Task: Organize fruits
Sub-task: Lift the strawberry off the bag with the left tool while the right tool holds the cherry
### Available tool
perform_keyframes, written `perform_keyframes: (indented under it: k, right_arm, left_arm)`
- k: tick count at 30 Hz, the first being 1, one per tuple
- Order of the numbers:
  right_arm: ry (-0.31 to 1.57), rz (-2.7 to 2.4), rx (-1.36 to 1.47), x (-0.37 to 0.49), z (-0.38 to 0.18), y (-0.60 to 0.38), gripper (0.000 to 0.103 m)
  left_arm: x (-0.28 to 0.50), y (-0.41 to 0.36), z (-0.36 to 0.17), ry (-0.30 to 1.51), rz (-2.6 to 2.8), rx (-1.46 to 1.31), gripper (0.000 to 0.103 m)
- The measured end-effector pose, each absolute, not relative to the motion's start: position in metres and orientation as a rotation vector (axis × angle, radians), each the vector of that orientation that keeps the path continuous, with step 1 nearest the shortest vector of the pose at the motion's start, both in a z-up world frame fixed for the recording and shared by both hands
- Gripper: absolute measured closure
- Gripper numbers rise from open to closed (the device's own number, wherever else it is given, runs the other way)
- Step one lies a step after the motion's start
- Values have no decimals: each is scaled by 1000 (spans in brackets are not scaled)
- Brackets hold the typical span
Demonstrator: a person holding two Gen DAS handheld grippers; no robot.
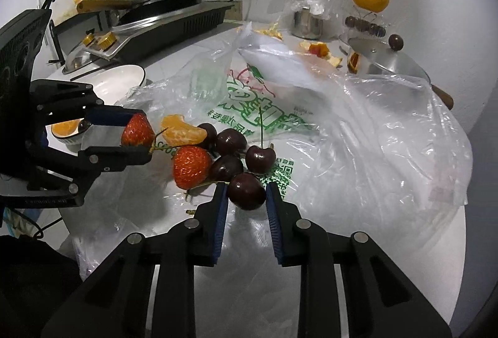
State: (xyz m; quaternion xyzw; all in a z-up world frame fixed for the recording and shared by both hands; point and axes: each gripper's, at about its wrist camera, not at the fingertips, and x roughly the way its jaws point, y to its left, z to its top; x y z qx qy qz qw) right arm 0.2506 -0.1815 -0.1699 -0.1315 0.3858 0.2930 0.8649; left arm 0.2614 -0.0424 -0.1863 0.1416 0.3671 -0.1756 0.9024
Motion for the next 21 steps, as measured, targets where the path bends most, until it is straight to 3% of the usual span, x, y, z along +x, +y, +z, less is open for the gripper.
perform_keyframes:
  k: [15, 21]
  right_arm:
    - [729, 566, -273, 227, -138, -192, 77]
    - [723, 571, -273, 220, -135, -190, 77]
  left_arm:
    - [235, -28, -153, 629, -381, 138, 66]
    - [227, -39, -166, 694, -428, 194, 66]
